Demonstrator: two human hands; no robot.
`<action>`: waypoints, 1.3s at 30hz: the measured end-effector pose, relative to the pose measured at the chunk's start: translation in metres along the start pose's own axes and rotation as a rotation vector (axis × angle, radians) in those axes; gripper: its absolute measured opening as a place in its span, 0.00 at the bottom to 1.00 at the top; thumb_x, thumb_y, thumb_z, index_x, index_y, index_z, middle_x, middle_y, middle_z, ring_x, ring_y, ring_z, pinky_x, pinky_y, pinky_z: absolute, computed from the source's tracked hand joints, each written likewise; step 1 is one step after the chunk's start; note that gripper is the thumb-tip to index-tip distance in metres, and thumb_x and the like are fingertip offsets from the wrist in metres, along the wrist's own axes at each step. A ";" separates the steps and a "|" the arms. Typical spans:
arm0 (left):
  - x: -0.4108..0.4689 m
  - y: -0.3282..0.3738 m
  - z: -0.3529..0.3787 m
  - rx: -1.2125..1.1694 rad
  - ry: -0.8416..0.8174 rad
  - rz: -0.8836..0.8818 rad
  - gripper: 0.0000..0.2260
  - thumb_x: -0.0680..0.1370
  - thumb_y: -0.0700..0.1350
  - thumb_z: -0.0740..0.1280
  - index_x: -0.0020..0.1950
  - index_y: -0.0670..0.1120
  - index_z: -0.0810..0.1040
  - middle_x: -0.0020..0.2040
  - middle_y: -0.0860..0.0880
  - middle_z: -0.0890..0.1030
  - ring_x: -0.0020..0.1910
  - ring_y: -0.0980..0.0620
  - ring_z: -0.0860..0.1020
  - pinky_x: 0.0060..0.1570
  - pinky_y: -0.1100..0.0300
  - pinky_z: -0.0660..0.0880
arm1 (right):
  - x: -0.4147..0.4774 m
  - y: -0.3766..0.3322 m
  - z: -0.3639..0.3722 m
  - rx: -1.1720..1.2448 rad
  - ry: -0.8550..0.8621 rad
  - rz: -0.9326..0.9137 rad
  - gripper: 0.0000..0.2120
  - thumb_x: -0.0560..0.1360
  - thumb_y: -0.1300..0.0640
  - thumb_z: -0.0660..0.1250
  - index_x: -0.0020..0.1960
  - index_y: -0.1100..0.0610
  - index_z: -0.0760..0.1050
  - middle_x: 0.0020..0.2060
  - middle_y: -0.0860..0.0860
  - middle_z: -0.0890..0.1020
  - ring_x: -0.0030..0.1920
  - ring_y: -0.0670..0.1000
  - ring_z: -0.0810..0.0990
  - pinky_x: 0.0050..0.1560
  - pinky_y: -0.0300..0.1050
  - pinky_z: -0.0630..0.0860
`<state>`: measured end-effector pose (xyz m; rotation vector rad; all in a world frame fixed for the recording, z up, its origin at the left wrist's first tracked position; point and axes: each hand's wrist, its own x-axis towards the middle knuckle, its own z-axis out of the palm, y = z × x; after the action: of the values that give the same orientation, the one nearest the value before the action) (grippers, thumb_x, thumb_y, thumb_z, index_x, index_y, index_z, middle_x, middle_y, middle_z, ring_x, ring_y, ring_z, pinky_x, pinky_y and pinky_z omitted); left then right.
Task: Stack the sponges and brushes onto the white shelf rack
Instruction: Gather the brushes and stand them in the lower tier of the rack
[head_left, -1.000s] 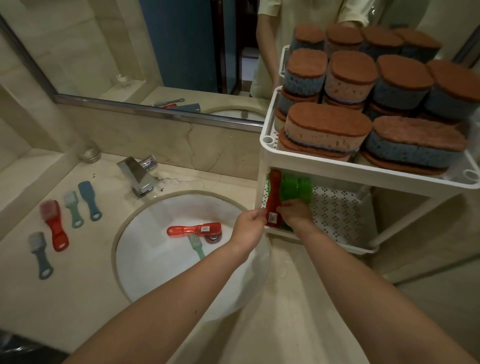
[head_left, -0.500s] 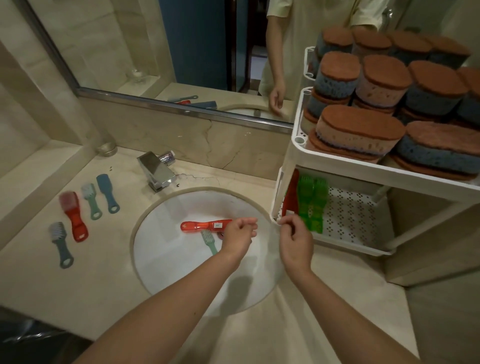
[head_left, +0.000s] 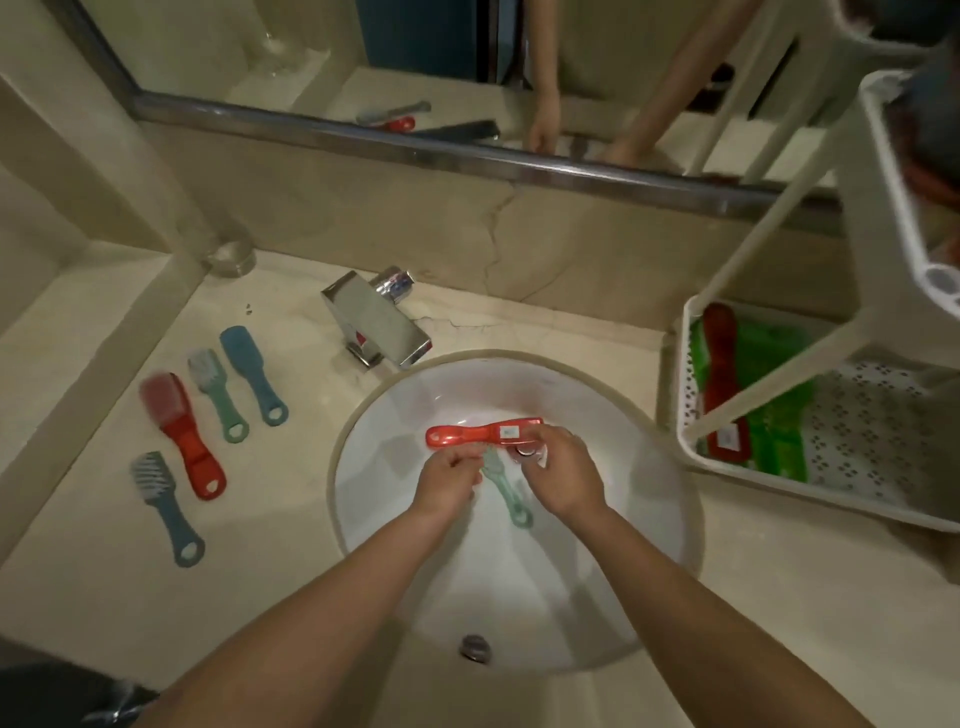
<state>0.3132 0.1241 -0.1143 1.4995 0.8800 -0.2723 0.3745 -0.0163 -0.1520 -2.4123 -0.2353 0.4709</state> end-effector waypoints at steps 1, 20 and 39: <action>0.009 -0.001 -0.004 0.019 -0.017 -0.015 0.10 0.80 0.37 0.60 0.47 0.49 0.78 0.42 0.48 0.78 0.43 0.49 0.76 0.46 0.57 0.74 | 0.008 0.000 0.007 -0.038 -0.008 0.014 0.16 0.75 0.58 0.64 0.63 0.49 0.77 0.58 0.48 0.80 0.60 0.51 0.75 0.58 0.46 0.74; 0.095 -0.036 -0.023 0.094 -0.156 -0.095 0.10 0.81 0.39 0.59 0.58 0.46 0.77 0.39 0.50 0.75 0.38 0.52 0.72 0.46 0.55 0.71 | 0.063 0.030 0.093 -0.577 -0.025 0.027 0.24 0.71 0.55 0.68 0.66 0.50 0.71 0.60 0.51 0.74 0.62 0.55 0.70 0.66 0.48 0.61; -0.015 -0.018 -0.020 0.146 0.093 0.316 0.25 0.79 0.36 0.60 0.74 0.51 0.62 0.72 0.51 0.63 0.68 0.53 0.67 0.63 0.61 0.65 | -0.050 -0.041 0.003 0.199 -0.139 0.036 0.14 0.72 0.45 0.53 0.43 0.43 0.77 0.33 0.47 0.80 0.35 0.46 0.78 0.36 0.43 0.73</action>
<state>0.2849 0.1350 -0.1146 1.7726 0.6938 -0.0341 0.3252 0.0027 -0.1147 -2.1953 -0.1961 0.6483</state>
